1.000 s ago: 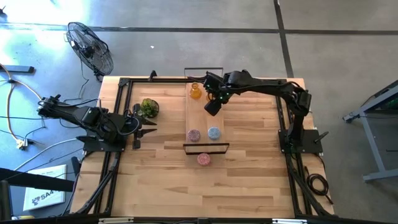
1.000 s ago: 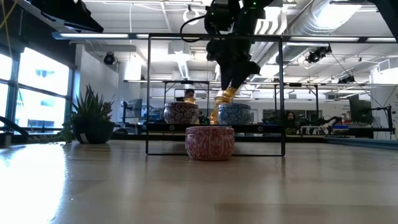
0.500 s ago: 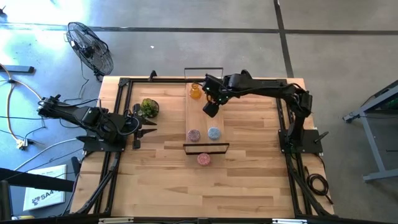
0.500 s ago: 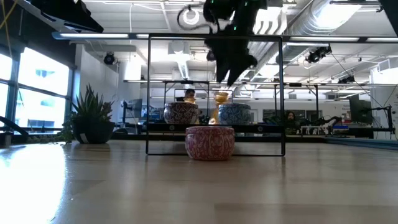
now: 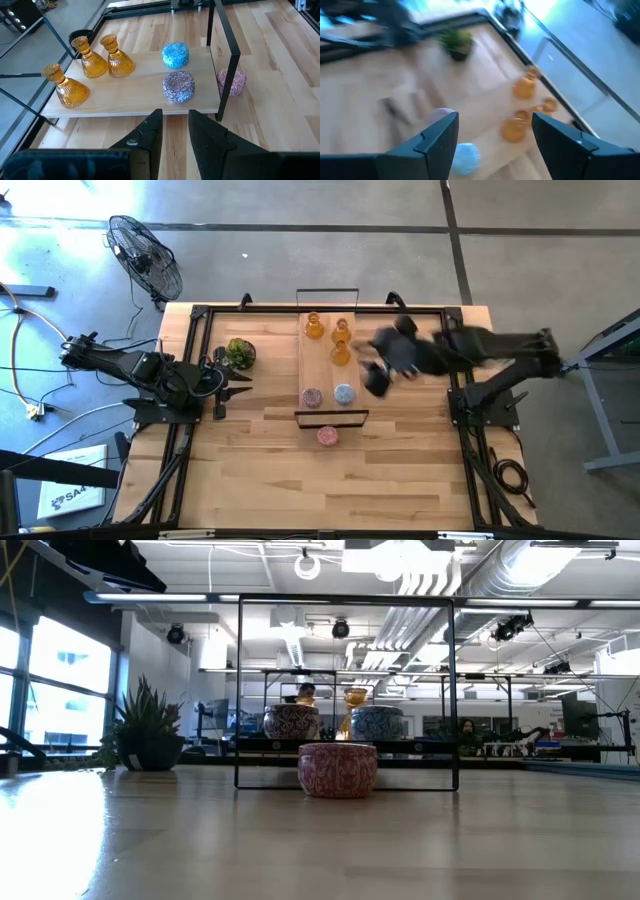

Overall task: Pick & Place candle stick holders
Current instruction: Put the pink scented candle on the shelf

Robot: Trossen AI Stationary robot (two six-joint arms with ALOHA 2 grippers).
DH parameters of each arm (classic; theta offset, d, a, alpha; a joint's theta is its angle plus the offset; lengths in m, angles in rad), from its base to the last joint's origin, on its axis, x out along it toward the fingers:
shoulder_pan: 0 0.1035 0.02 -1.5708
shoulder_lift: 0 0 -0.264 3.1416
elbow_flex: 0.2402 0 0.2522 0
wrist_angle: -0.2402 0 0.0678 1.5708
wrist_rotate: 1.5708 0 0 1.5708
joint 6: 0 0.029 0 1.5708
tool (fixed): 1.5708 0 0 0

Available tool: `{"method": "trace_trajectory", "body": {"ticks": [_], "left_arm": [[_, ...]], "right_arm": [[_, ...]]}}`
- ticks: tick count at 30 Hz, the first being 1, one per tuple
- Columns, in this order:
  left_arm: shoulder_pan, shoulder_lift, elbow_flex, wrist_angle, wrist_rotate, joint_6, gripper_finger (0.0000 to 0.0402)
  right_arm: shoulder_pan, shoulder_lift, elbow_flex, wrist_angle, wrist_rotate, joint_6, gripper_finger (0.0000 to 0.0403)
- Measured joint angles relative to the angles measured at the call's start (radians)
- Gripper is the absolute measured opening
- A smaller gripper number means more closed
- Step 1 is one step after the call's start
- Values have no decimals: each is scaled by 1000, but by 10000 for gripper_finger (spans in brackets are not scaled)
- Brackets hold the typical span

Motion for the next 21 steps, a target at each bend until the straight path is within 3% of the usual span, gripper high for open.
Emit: {"method": "trace_trajectory", "body": {"ticks": [5, 10, 17, 21], "left_arm": [[0, 0, 0, 0, 0, 0, 92], [0, 0, 0, 0, 0, 0, 92], [0, 10, 1, 22, 38, -43, 92], [0, 29, 2, 122, 66, -53, 92]], "right_arm": [[244, -85, -103, 107, 141, 26, 247], [425, -118, -267, 377, 236, -76, 247], [527, -118, -558, 857, 287, -305, 247], [531, -118, -643, 1017, 286, -355, 247]]}}
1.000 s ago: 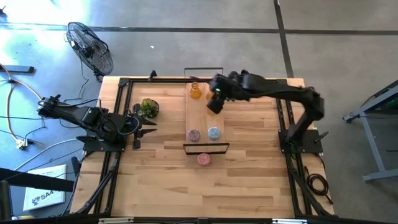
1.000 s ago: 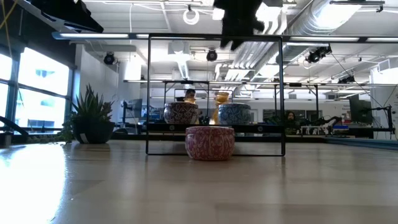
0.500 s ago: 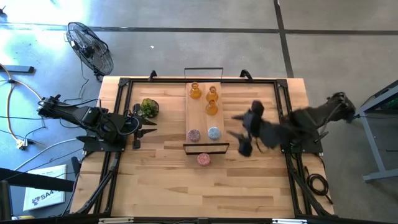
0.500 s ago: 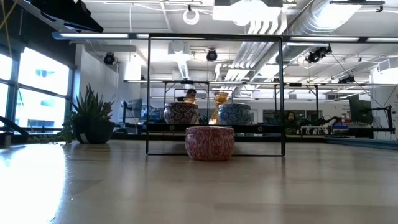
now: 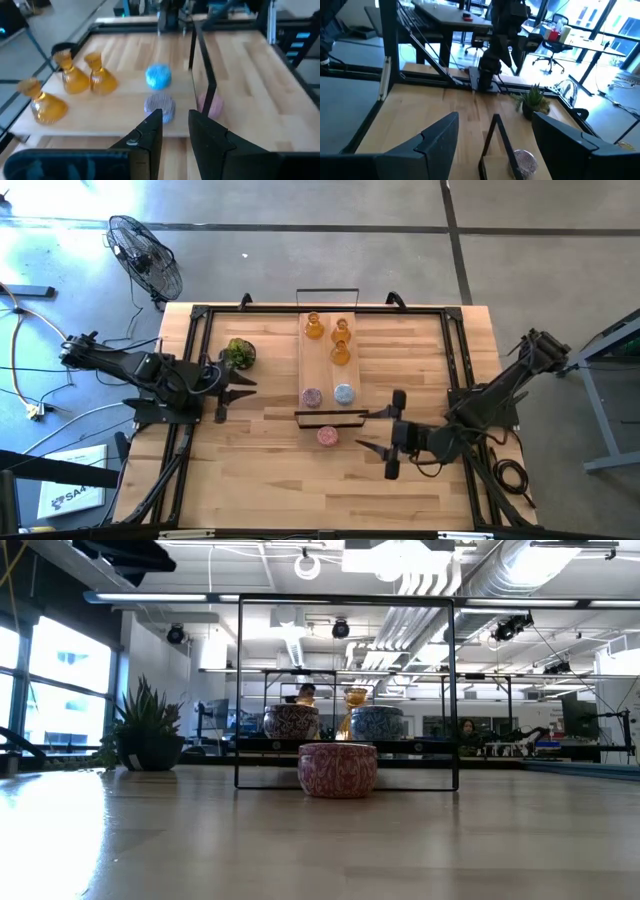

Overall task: Pick & Place candle stick holders
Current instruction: Put the pink scented candle on the shelf

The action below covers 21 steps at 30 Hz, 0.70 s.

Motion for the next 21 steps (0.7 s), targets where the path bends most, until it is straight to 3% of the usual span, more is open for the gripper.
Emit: {"method": "trace_trajectory", "body": {"ticks": [11, 21], "left_arm": [[0, 91, -1, 105, 129, -5, 92], [-24, 257, -1, 119, 292, -142, 92]], "right_arm": [[0, 0, -102, 13, -71, 74, 247], [14, 0, -275, 35, -92, 255, 247]]}}
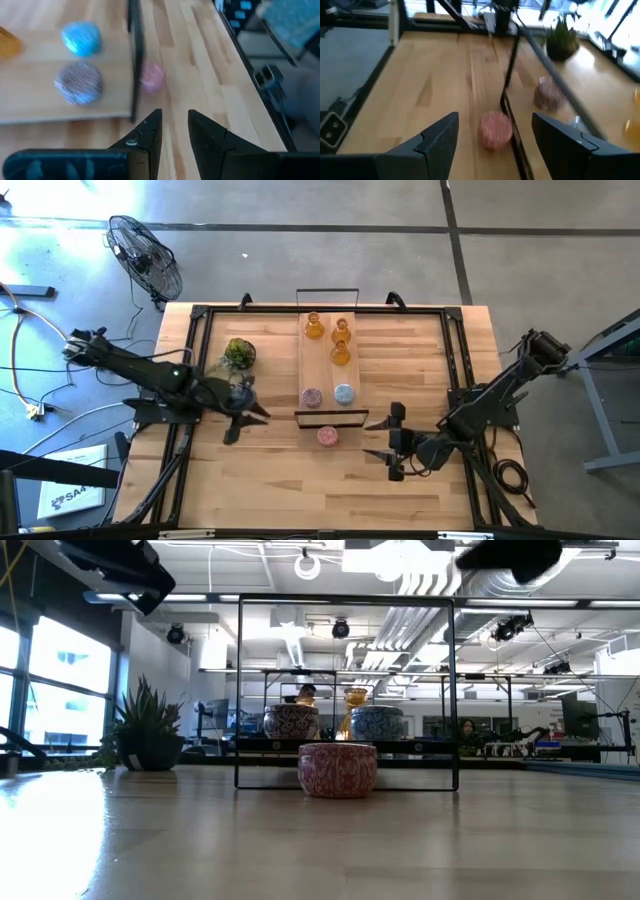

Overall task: Pick & Place candle stick holders
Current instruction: Put the pink scented candle on the shelf

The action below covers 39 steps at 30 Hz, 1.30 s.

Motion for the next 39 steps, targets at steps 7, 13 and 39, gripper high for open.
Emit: {"method": "trace_trajectory", "body": {"ticks": [7, 13, 39], "left_arm": [[-86, 140, -1, 81, 35, -8, 92], [-116, 211, -1, 162, 35, 16, 92], [-128, 387, -2, 392, -60, -60, 92]], "right_arm": [[-1, 0, -204, 276, -27, 97, 246], [-4, 0, -280, 409, -110, 93, 220], [-176, 369, -365, 825, -310, 129, 3]]}}
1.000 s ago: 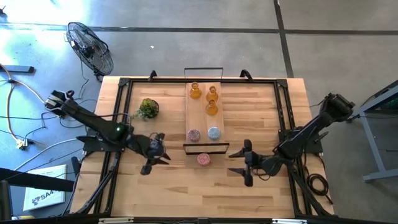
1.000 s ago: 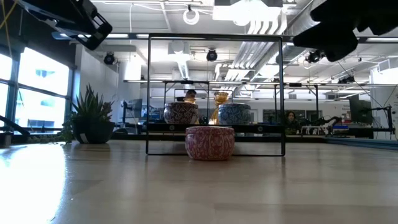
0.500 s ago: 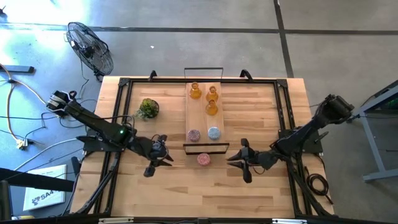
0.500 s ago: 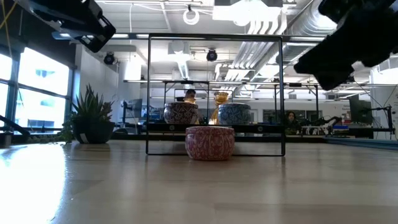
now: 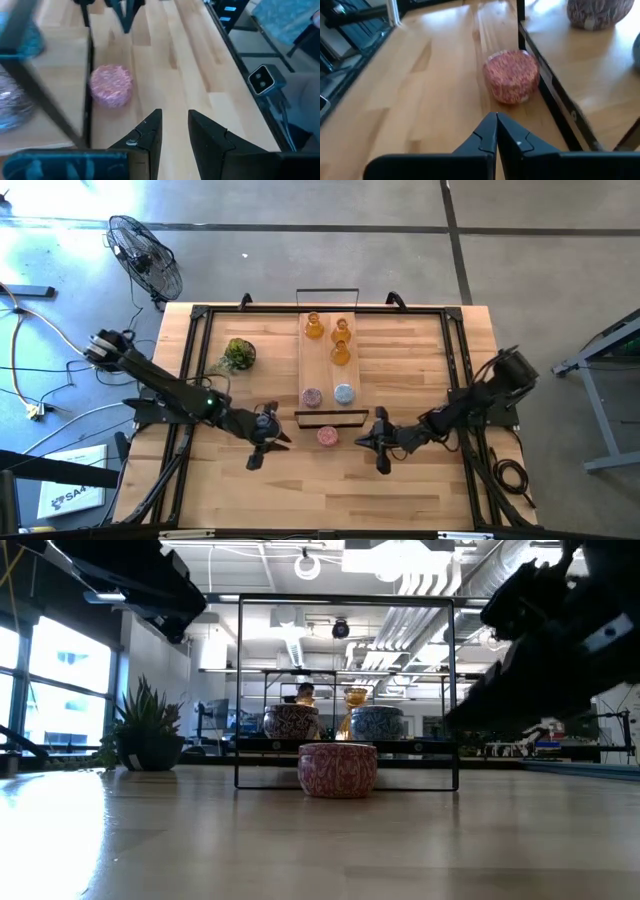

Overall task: Pick & Place candle stick holders
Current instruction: Put the pink scented candle on the shelf

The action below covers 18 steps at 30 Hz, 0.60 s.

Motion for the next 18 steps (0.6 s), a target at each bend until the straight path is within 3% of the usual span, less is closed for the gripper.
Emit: {"method": "trace_trajectory", "body": {"ticks": [7, 18], "left_arm": [[-1, 152, 0, 145, 98, -10, 92], [1, 179, 0, 174, 103, -18, 92]], "right_arm": [[-20, 147, 25, 103, 10, -2, 2], [-54, 300, 239, -66, 44, -49, 1]]}}
